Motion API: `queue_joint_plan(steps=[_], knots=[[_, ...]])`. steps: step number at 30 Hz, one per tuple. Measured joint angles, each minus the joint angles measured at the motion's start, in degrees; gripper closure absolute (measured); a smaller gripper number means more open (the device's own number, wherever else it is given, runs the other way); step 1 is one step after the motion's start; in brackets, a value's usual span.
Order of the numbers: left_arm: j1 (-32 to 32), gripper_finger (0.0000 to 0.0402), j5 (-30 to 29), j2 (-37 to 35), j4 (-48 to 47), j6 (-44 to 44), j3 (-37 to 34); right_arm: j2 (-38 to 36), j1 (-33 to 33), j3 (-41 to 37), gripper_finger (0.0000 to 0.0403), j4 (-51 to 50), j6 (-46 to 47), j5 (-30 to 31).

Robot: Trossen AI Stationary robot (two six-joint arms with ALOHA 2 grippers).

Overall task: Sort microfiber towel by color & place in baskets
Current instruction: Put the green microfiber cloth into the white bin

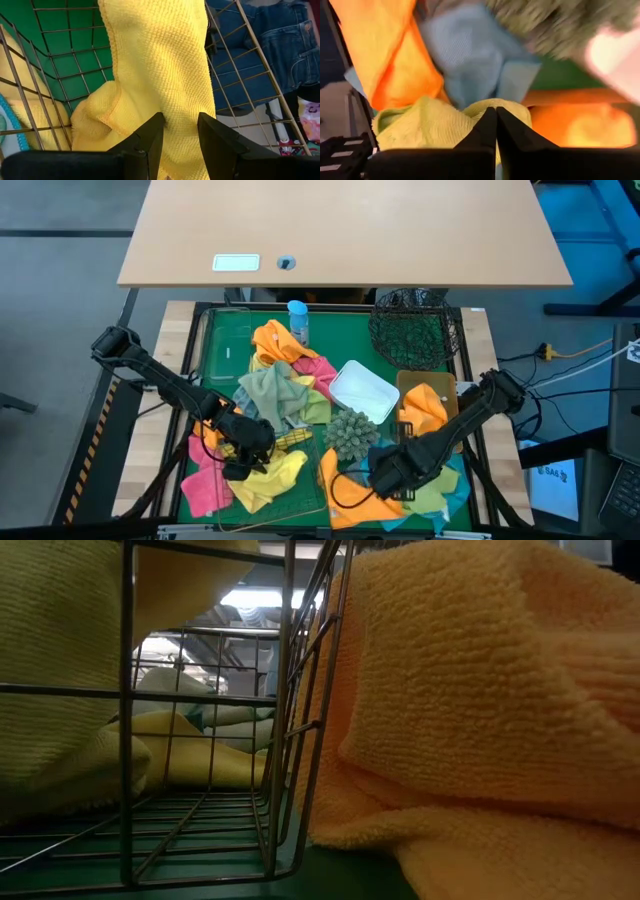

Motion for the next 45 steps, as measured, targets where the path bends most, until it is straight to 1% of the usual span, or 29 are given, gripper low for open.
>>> queue_joint_plan(steps=[4, 9, 11, 15, 18, 22, 26, 29, 35, 40, 45], knots=[[0.01, 0.0285, -1.63, 0.0, -0.02, -2.34, 0.0, 0.0, -2.22, 7.33, 0.0401, -1.61, -4.96, 3.36], [0.0, 0.0285, -3.02, -0.02, -0.02, -2.55, 0.0, 0.0, -5.27, 16.74, 0.0401, -3.48, -9.98, 8.86], [0.01, 0.0285, -2.39, -0.02, -0.04, -3.57, 0.0, 0.0, -6.59, 20.28, 0.0402, -3.78, -12.04, 10.75], [0.08, 0.0285, 0.61, -0.02, -0.04, -3.76, 0.0, 0.0, -9.28, 27.51, 0.0402, -3.78, -16.83, 11.28], [0.07, 0.0285, 1.5, -0.02, -0.05, -4.31, 0.0, -0.02, -11.33, 32.19, 0.0402, -3.65, -20.96, 12.48], [0.07, 0.0285, 1.52, -0.02, -0.06, -5.03, 0.0, -2.6, -14.56, 31.09, 0.0402, -3.04, -25.67, 14.95], [0.07, 0.0285, 1.6, -0.06, -0.04, -5.1, 0.0, -4.07, -17.97, 31.09, 0.0402, -3.72, -26.51, 19.47], [0.07, 0.0285, 1.75, -0.91, -0.22, -5.23, 0.0, -4.5, -21.13, 31.09, 0.0402, -3.78, -29.41, 20.26], [0.07, 0.0285, 1.85, -3.74, -0.29, -5.47, 0.0, -4.24, -27.84, 30.02, 0.0402, -3.71, -32.51, 19.49], [0.07, 0.0285, 1.59, -5.7, -0.29, -5.5, 0.0, -4.14, -32.29, 26.09, 0.0402, -3.7, -35.2, 19.21], [0.07, 0.0285, 1.42, -6.25, -0.32, -5.52, 0.01, -4.29, -35.15, 21.14, 0.0402, -3.77, -36.6, 16.44]])
